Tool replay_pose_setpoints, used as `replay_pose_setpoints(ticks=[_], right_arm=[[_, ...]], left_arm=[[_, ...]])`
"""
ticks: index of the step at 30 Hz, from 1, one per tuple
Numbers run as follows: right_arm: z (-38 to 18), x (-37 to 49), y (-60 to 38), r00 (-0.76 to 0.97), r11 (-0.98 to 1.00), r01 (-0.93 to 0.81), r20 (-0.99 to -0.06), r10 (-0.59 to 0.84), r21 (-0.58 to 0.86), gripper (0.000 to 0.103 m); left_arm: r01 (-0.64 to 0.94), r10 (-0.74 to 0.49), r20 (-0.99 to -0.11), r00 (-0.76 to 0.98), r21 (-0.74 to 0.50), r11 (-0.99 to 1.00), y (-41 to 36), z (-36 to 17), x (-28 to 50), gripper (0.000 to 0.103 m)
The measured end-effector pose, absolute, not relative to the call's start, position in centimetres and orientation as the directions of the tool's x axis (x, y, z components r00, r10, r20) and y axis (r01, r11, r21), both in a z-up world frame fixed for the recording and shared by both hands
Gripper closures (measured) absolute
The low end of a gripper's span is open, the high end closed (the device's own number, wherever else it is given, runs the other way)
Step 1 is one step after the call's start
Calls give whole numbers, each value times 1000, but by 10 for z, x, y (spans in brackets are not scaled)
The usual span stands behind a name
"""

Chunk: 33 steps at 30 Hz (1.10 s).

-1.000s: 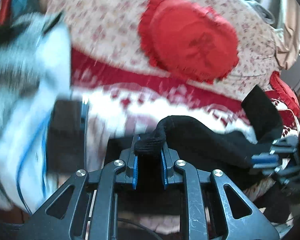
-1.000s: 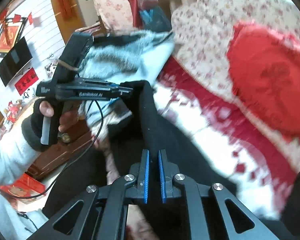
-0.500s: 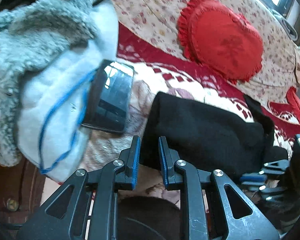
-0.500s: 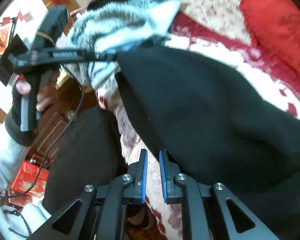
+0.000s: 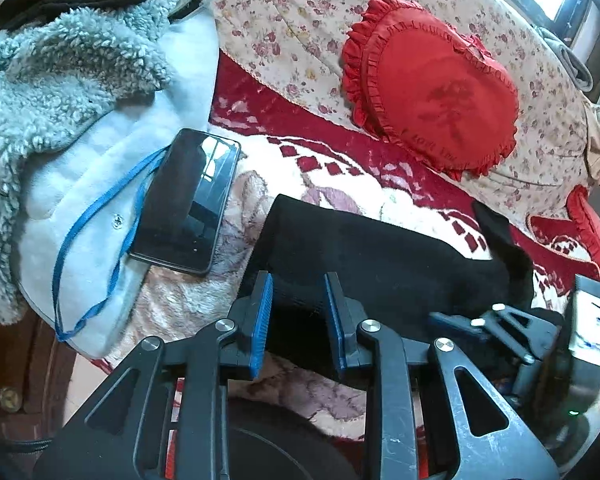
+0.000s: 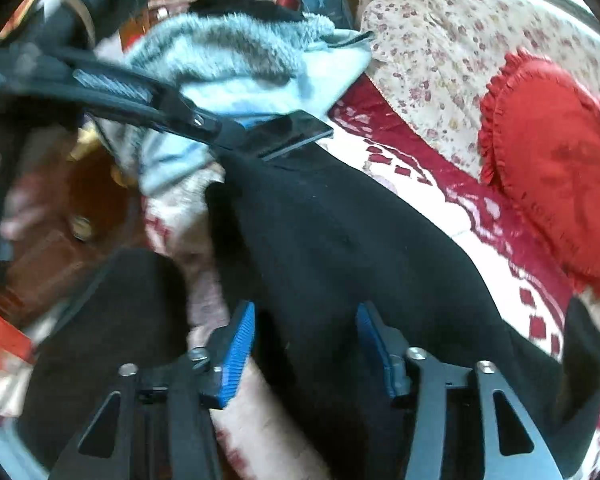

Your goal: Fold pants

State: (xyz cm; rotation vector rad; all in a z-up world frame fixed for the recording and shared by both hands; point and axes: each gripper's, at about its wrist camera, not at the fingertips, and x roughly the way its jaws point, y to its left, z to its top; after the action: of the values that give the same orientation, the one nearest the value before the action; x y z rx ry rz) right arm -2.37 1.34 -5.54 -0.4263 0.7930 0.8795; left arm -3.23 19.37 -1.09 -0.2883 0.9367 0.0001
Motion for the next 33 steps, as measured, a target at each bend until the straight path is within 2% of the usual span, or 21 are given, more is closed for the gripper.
replay_pose_setpoints(ticks=[2,4,9,13,15,16,19,23,26,28,30,33], right_arm=[[-57,-9,10,343,582,-812,-770,538,44,87],[-49,2,-1,285,583,-797,-754,592,156,96],[-32,-11,-12,193,521,-818,-736,649,244,97],[-65,-23,3,147,529,-810,-784,603,254,97],[-72,-16,-1,139,545,-780,-764,630,308,97],[-70,-13,-7,118,544,-762,-751,650,351,95],[-47,-6,-27,135,561,-739,-735,665,372,71],[-10,14,-78,324,698,-652,-723,610,297,68],[2,44,-113,481,838,-521,-756,444,160,62],[-2,69,-130,500,890,-441,-792,350,115,59],[-14,94,-142,468,928,-362,-844,261,86,59],[-29,122,-153,422,939,-319,-869,258,124,59]], left_arm=[[-117,-126,-785,607,-245,962,193,-6,-33,79],[-119,-110,-776,621,-232,965,194,1,-35,79],[-106,-120,-753,647,-245,964,188,11,-40,74],[-94,-130,-775,619,-238,967,167,-5,-33,74],[-90,-137,-789,598,-236,968,157,-15,-29,74],[-84,-145,-796,588,-239,967,152,-21,-28,74],[-72,-122,-819,561,-195,978,135,-37,-23,74],[-47,-123,-839,531,-174,984,116,-55,-20,74],[-46,-105,-837,537,-153,987,108,-60,-18,63],[-41,-115,-835,538,-162,986,103,-60,-18,52],[-44,-114,-834,539,-163,986,100,-61,-17,48],[-40,-103,-836,539,-147,988,96,-63,-15,44]])
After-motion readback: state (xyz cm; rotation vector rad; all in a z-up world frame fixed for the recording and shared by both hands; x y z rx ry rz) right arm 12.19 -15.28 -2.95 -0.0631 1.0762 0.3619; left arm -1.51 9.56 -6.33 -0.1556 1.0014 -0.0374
